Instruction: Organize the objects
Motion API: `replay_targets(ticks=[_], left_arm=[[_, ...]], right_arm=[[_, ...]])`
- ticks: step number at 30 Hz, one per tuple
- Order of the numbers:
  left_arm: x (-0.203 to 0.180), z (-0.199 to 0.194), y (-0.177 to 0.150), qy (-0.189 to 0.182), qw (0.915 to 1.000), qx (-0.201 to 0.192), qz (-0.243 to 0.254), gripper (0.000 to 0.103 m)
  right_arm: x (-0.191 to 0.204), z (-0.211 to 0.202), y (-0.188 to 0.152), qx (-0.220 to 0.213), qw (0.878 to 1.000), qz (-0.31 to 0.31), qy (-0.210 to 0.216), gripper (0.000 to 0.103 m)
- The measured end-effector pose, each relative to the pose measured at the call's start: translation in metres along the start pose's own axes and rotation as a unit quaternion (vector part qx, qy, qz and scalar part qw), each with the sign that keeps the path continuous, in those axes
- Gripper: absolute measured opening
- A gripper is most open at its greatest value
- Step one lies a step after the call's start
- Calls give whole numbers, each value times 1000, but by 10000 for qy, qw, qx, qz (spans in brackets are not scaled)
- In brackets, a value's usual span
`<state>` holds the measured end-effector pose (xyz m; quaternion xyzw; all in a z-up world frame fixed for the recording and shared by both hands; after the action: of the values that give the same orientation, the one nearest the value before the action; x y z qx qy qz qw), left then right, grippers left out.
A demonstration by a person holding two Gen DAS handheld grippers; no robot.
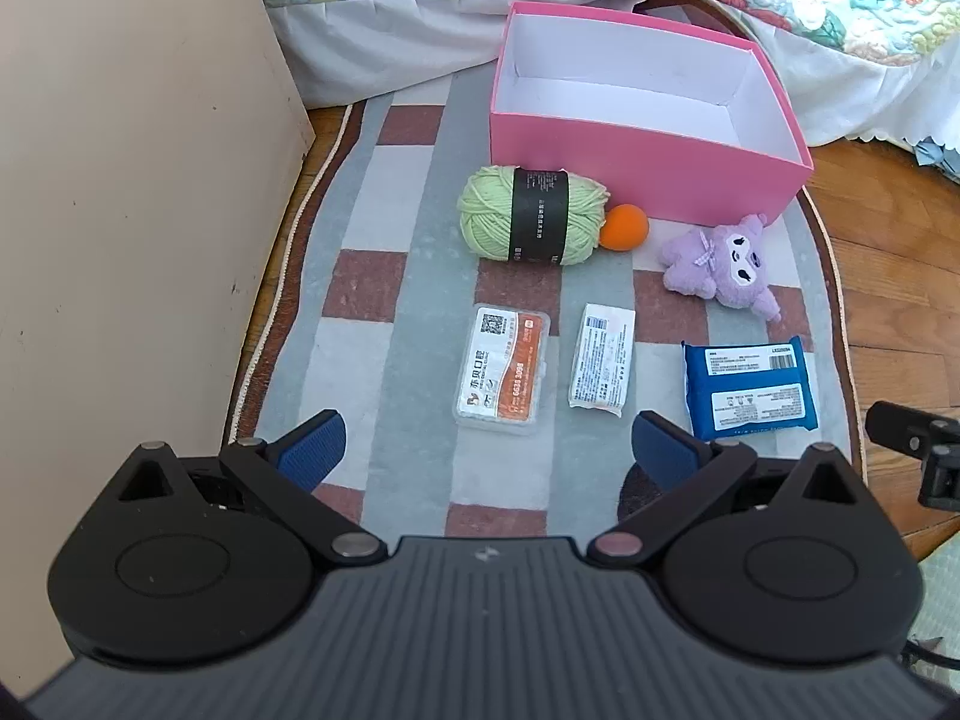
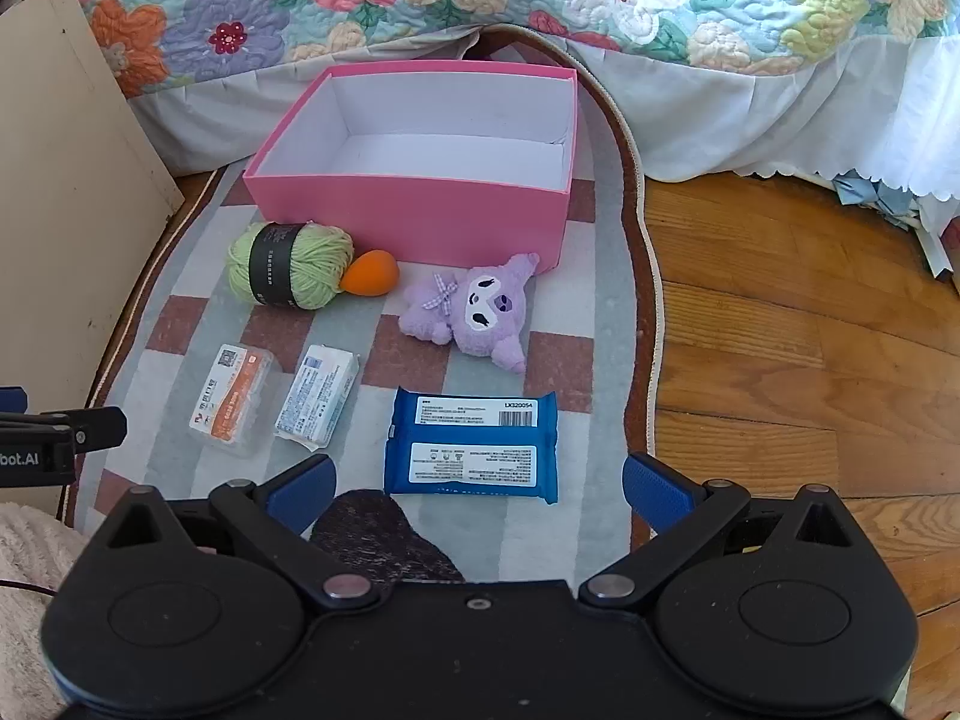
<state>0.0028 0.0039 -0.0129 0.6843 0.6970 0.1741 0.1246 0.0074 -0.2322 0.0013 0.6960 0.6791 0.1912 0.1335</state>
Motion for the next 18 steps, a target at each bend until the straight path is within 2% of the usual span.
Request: replay_targets(ticks=[18], left_arm=[[2, 1, -1, 21, 9999, -128, 1, 103]], right_arm=[[-4, 5, 0, 50, 10000, 10, -69, 103]])
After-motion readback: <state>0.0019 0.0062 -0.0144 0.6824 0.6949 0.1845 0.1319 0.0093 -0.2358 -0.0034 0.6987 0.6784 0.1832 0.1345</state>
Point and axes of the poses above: each gripper's, at about its wrist camera, not at the fingertips, and z roughly the way its jaws point, x to its left, y to its top, the point moved 2 cm from there along z, roughly the way its jaws point, and after that the axes turned 3 degrees about y, right-handed, at the moved point
